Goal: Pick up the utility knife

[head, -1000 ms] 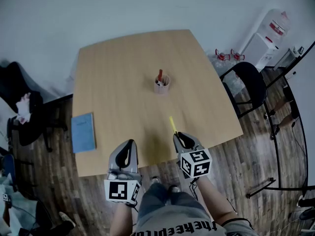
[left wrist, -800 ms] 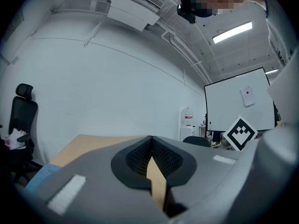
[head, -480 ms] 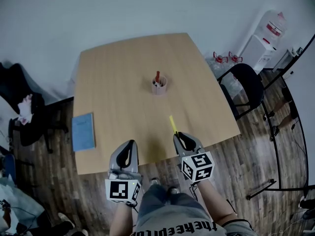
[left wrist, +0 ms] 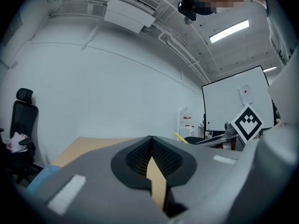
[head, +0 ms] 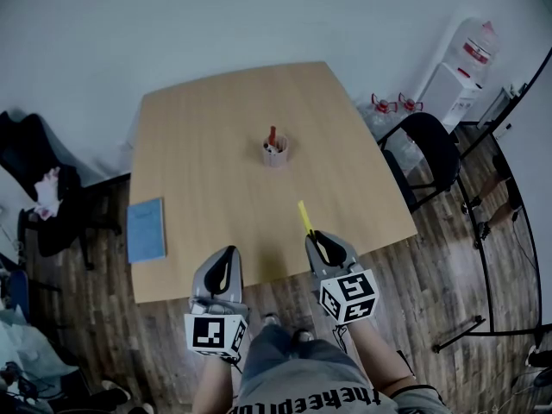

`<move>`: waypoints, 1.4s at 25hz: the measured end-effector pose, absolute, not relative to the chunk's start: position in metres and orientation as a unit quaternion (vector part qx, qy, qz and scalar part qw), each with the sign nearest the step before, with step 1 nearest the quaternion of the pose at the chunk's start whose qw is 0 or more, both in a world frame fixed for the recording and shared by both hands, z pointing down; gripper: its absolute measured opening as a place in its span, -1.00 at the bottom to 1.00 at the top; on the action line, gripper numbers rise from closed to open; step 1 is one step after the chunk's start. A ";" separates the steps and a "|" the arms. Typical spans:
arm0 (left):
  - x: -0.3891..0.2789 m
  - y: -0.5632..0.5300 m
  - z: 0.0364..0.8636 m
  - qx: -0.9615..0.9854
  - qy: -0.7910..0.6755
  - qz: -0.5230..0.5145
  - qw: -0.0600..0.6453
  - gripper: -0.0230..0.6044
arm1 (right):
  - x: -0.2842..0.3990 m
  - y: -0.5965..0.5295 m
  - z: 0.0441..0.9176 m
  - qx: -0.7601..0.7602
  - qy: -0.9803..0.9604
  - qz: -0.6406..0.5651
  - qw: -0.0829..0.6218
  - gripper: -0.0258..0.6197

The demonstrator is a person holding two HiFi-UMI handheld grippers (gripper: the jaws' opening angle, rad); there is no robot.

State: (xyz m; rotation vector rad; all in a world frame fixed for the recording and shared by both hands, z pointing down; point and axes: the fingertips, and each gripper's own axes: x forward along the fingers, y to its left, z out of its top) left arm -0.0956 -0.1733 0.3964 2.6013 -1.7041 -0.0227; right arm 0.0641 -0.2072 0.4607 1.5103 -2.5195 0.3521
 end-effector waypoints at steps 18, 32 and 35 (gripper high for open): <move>-0.088 -0.153 0.385 0.830 -0.558 -0.014 0.002 -0.86 | 0.077 -0.184 0.417 0.504 -0.860 0.061 0.057 -0.72; -0.084 -0.135 0.377 0.826 -0.563 -0.017 -0.009 -0.86 | 0.083 -0.164 0.393 0.500 -0.865 0.024 0.037 -0.72; -0.082 -0.131 0.374 0.826 -0.563 -0.019 -0.012 -0.86 | 0.085 -0.159 0.388 0.499 -0.866 0.020 0.030 -0.71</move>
